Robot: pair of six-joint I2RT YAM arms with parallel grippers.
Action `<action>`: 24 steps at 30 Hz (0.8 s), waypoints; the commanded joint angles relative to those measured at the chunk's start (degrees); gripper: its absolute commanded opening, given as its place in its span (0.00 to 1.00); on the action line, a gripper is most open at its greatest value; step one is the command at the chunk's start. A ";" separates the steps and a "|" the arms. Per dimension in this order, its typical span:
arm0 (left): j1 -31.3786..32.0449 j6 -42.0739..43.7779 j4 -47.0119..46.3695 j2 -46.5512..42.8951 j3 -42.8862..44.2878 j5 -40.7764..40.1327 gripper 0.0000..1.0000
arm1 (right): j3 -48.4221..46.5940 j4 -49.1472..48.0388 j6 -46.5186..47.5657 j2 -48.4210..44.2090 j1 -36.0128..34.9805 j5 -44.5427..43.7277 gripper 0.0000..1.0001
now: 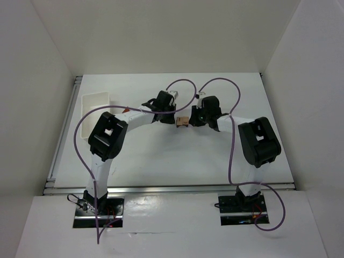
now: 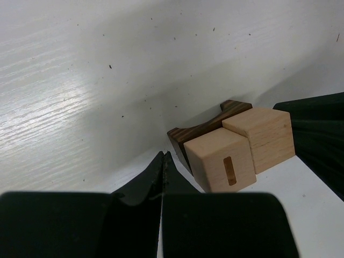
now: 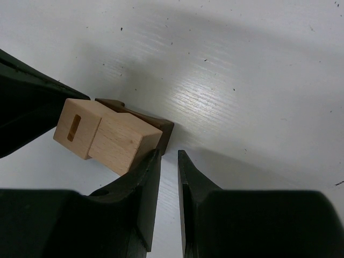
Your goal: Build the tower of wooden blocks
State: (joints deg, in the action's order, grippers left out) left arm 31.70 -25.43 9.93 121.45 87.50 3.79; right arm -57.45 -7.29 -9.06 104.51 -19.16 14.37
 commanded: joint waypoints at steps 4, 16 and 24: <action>-0.06 0.91 -0.88 -0.86 -0.05 0.33 0.00 | -2.75 -2.20 0.80 0.08 -0.53 0.04 0.27; 0.99 1.70 0.53 -1.91 -0.05 -1.07 0.00 | -3.28 -1.06 1.33 0.08 -0.53 -1.28 0.27; 0.99 2.23 0.53 -1.92 -0.58 -1.07 0.00 | -3.81 -1.06 1.85 0.08 -0.53 -1.28 0.27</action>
State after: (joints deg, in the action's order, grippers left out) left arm 32.51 -24.05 10.72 121.45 87.46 3.18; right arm -58.57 -7.05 -7.97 104.51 -19.16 13.72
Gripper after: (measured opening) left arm 0.000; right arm 0.269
